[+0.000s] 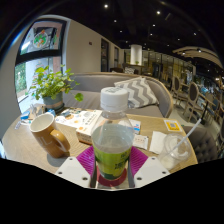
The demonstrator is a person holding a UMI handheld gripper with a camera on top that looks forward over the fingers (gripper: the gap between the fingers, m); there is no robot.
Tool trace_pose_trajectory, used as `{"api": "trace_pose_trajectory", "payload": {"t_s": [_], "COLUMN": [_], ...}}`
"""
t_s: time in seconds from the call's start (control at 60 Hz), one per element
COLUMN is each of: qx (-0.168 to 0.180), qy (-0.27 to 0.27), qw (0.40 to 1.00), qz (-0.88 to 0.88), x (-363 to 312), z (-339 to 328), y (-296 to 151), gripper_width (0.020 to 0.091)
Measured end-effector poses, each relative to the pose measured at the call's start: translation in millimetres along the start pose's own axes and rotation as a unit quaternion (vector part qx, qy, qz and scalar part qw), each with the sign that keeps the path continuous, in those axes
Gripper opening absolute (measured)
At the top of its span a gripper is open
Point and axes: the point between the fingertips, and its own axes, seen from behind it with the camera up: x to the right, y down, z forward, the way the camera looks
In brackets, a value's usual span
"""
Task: Pour water
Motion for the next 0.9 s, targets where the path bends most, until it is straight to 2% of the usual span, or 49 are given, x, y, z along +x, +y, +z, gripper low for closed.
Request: {"api": "trace_pose_trajectory", "payload": {"t_s": [0.067,0.15,0.233,0.283,0.333,0.383,0.433,0.65,0.9], "qx": [0.007,0.004,-0.015,-0.047,-0.072,-0.085,-0.091,-0.125,-0.127], "qy": [0.006,0.012,0.022,0.029,0.034,0.036,0.042,0.075,0.103], "qw": [1.0,1.0,1.0,0.998,0.997,0.996,0.995,0.989,0.986], "qz": [0.003,0.011,0.009,0.006,0.012,0.02,0.021,0.033,0.044], "x": [0.7,2.8,4.6,4.7,2.3,-2.4,-6.5,-48.4,-117.1], "z": [-0.4,0.0,-0.2,-3.5,-10.9,-22.9,-39.2,-144.9,-258.0], "y": [-0.1,-0.2,6.5,18.1,26.8,32.0,31.5,24.2,12.6], "gripper_width": [0.0444,0.0493,0.0553,0.0677,0.087,0.0833,0.0864,0.0854,0.0852]}}
